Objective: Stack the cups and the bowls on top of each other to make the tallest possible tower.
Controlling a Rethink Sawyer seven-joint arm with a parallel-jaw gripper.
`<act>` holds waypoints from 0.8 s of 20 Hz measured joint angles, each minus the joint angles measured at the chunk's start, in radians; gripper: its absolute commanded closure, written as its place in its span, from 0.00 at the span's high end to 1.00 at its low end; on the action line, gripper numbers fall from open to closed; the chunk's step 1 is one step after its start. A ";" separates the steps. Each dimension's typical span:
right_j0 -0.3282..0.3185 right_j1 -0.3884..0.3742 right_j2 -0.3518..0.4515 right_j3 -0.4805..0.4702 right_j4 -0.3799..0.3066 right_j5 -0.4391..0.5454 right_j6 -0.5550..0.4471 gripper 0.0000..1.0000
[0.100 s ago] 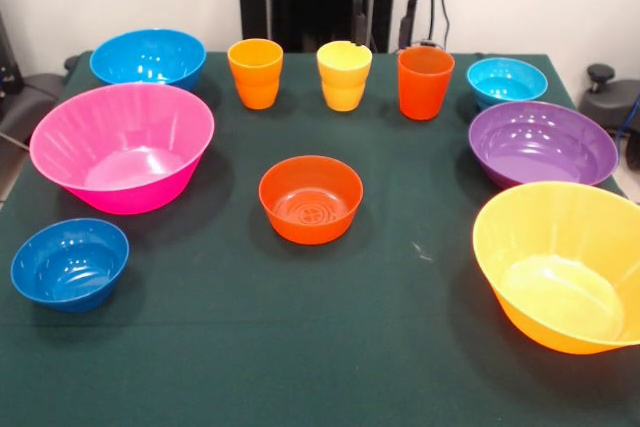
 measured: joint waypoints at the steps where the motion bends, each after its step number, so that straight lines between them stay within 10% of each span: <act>1: 0.000 0.000 -0.002 0.000 -0.007 0.000 0.000 1.00; 16: -0.088 0.011 -0.008 0.000 -0.135 0.000 0.000 1.00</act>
